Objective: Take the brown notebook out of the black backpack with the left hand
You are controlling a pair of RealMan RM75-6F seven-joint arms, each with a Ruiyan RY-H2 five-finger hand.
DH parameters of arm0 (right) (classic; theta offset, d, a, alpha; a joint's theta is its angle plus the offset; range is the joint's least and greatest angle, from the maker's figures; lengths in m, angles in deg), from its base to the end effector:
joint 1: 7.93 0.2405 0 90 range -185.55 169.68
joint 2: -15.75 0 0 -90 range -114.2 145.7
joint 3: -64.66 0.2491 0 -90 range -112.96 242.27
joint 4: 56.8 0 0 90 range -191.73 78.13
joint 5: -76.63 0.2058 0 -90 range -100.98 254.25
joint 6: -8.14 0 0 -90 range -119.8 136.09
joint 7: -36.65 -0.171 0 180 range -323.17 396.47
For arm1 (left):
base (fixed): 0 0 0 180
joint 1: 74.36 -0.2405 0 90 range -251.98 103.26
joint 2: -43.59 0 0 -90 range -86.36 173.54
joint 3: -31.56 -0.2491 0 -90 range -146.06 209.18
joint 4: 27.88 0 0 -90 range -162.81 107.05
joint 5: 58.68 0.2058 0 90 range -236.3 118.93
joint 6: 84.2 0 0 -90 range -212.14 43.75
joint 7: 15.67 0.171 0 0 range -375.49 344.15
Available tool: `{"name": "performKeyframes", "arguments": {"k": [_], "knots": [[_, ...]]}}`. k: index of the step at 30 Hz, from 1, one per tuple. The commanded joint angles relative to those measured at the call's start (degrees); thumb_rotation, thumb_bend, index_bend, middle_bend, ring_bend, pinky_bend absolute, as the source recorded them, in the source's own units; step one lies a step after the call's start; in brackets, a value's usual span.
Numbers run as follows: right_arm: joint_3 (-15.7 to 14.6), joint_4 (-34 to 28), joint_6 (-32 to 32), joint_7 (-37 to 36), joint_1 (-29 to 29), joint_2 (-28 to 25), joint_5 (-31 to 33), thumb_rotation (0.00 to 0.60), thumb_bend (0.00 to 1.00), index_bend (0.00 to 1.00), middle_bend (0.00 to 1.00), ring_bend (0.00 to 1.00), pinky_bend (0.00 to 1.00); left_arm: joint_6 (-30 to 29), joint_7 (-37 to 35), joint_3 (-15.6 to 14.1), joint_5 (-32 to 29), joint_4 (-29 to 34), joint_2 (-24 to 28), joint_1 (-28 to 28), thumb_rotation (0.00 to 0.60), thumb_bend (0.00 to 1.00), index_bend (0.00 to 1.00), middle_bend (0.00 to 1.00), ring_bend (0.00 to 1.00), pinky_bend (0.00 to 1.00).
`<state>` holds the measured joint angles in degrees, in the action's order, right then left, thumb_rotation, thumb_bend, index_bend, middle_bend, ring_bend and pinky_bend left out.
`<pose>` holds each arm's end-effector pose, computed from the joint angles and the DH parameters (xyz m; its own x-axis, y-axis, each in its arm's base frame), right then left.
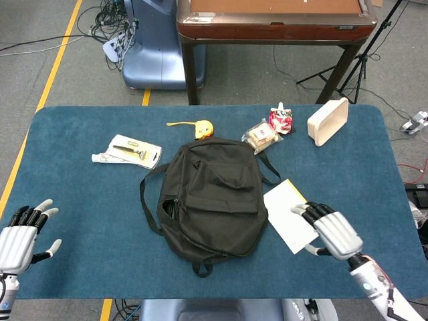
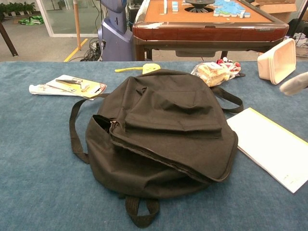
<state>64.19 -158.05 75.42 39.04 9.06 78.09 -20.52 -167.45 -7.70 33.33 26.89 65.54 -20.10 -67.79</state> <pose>-0.2219 -0.2292 0.0887 0.4422 -0.2677 0.8560 -0.8571 -0.4073 0.3154 -0.2986 0.2118 0.1527 0.5108 0.0379 0.8588 0.8596 -0.0359 -0.5097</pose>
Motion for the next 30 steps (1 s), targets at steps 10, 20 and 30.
{"name": "performKeyframes", "arguments": {"k": [10,20,30], "knots": [[0.6,-0.4,-12.3,-1.3,9.9,9.1,0.4,0.6,0.0,0.03,0.01,0.0,0.04,0.2,0.7,-0.3,-0.1,0.8,0.2,-0.1,0.6,0.23,0.24,0.14,0.17,0.09],[2.5,1.2,-16.8,-1.3,14.7,17.3,4.5,0.6,0.0,0.0,0.0,0.0,0.0,0.5,1.2,-0.5,-0.1,1.4,0.2,-0.1,0.6,0.23,0.24,0.14,0.17,0.09],[3.7,4.4,-19.7,2.9,18.4,23.7,8.0,0.6,0.0,0.0,0.0,0.0,0.0,0.7,1.1,-0.6,-0.2,1.6,0.3,-0.1,0.6,0.23,0.24,0.14,0.17,0.09]]}}
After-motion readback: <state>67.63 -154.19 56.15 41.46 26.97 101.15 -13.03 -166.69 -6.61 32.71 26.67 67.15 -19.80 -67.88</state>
